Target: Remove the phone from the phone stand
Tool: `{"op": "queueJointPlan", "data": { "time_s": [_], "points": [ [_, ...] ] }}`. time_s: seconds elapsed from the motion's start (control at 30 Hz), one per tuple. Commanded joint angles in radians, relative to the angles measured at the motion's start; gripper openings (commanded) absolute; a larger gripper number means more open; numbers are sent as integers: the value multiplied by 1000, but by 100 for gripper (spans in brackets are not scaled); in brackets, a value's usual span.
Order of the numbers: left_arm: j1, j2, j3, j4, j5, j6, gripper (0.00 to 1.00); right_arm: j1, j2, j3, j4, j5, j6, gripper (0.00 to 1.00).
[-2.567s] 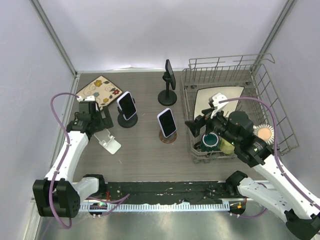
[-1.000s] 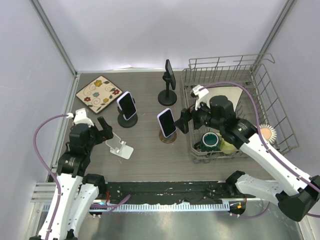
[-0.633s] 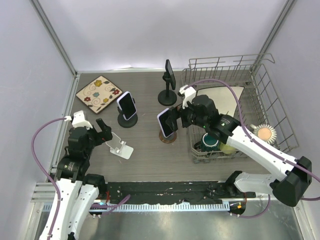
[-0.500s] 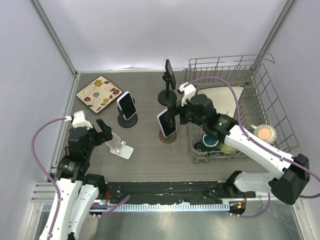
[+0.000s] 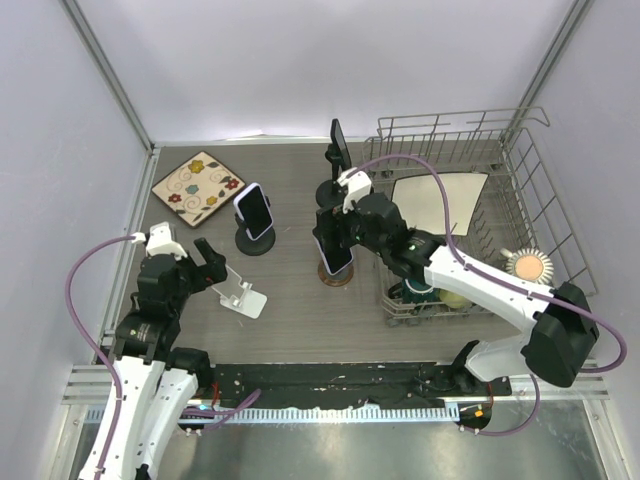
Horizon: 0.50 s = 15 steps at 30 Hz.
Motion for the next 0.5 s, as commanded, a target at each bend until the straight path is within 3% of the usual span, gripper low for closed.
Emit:
{"op": "queueJointPlan", "data": {
  "time_s": [0.0,0.47],
  "points": [
    [-3,5,-3,54,30,0,100,16,15,-24,116,68,-10,99],
    [-3,18,-5,54,48,-1,100,71,66,-94,176,126,-38,99]
  ]
}}
